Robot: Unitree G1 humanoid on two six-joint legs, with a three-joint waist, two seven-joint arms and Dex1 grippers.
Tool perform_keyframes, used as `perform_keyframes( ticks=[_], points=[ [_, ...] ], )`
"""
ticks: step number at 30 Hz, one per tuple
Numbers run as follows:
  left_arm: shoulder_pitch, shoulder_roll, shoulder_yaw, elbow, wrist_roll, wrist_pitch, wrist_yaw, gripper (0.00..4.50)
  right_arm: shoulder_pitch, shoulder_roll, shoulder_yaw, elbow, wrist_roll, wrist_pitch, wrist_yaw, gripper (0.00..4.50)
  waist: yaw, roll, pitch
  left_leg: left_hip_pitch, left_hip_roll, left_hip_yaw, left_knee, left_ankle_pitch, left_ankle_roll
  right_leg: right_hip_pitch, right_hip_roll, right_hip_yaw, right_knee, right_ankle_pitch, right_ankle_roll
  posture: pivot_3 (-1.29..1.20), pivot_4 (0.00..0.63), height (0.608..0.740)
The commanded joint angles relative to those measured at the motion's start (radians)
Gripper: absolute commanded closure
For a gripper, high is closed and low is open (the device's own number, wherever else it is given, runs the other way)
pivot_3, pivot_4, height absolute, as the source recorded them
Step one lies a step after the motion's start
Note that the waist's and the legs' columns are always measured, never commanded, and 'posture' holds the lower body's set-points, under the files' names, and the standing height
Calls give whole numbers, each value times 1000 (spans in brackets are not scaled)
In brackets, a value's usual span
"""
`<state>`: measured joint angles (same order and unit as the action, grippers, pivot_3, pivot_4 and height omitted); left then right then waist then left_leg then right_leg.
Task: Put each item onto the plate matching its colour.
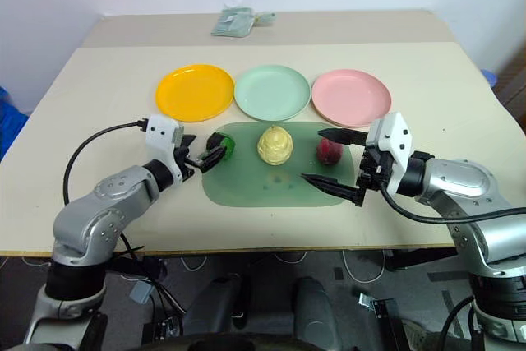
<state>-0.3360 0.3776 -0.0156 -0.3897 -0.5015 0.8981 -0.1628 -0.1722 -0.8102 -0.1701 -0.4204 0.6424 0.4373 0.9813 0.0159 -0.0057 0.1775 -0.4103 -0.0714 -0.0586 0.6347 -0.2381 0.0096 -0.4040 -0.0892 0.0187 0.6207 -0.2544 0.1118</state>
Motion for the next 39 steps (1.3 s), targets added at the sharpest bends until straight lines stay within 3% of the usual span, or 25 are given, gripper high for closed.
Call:
perform_keyframes(
  ticks=[1, 7, 10, 13, 20, 25, 29, 36, 39],
  points=[
    [-46, -21, -20, 27, 34, 16, 7, 0, -11, 10, -6, 9, -14, -33, 8, 36, -1, 0, 0, 0, 0, 0, 0, 0, 0, 0, 0, 0, 0, 0, 0, 0, 150, 740],
    [-73, -49, -50, 67, 59, 45, -15, 0, -1, 8, -14, -5, -19, -28, 5, 36, -1, 0, 0, 0, -1, 0, 0, 0, 0, -2, 0, 0, 5, 1, 1, 0, 150, 740],
    [-78, -59, -49, 67, 65, 54, -24, 877, 1, 5, -22, -20, -16, -19, -2, 0, -1, 0, 0, 0, -1, 0, 1, 0, 0, -2, 0, 0, 6, 1, 1, 0, 150, 740],
    [-91, -60, -47, 71, 71, 61, -32, 2260, -2, 2, -29, -40, -7, -2, -17, 0, -1, 0, 0, 0, -1, 0, 2, 0, 0, -2, 0, 0, 7, 1, 1, 0, 150, 740],
    [-142, -59, -28, 82, 78, 77, -52, 2260, -29, 12, -27, -58, -7, 18, -59, 0, 0, 0, 0, 0, -1, 0, 3, 0, 0, -2, 0, 0, 8, 1, 1, 0, 150, 740],
    [-262, -67, 9, 143, 94, 68, -43, 2260, -71, 40, -21, -39, -32, -13, -106, 0, 0, 0, 0, 0, -1, 0, 4, 0, 0, -2, 0, 0, 8, 1, 1, 0, 150, 740],
    [-461, -100, 4, 402, 155, -61, -55, 2260, -158, 104, -9, 7, -79, -45, -187, 0, 2, -1, 0, 0, -1, -1, 7, 0, 0, -1, 2, -2, 10, 1, 1, 0, 150, 740],
    [-825, -216, -18, 1247, 326, -531, -91, 2260, -263, 161, 9, 94, -142, -41, -279, 0, 4, -1, 1, -2, -3, 0, 10, -1, 1, -1, 1, -3, 9, 3, 6, 0, 150, 740],
    [-917, -266, -22, 1511, 390, -694, -96, 2260, -297, 188, 19, 118, -180, -34, -346, 0, -1, -1, 1, -4, -3, 0, 10, -1, 1, -3, 1, -3, 9, 3, 6, 0, 150, 740]
  ],
)
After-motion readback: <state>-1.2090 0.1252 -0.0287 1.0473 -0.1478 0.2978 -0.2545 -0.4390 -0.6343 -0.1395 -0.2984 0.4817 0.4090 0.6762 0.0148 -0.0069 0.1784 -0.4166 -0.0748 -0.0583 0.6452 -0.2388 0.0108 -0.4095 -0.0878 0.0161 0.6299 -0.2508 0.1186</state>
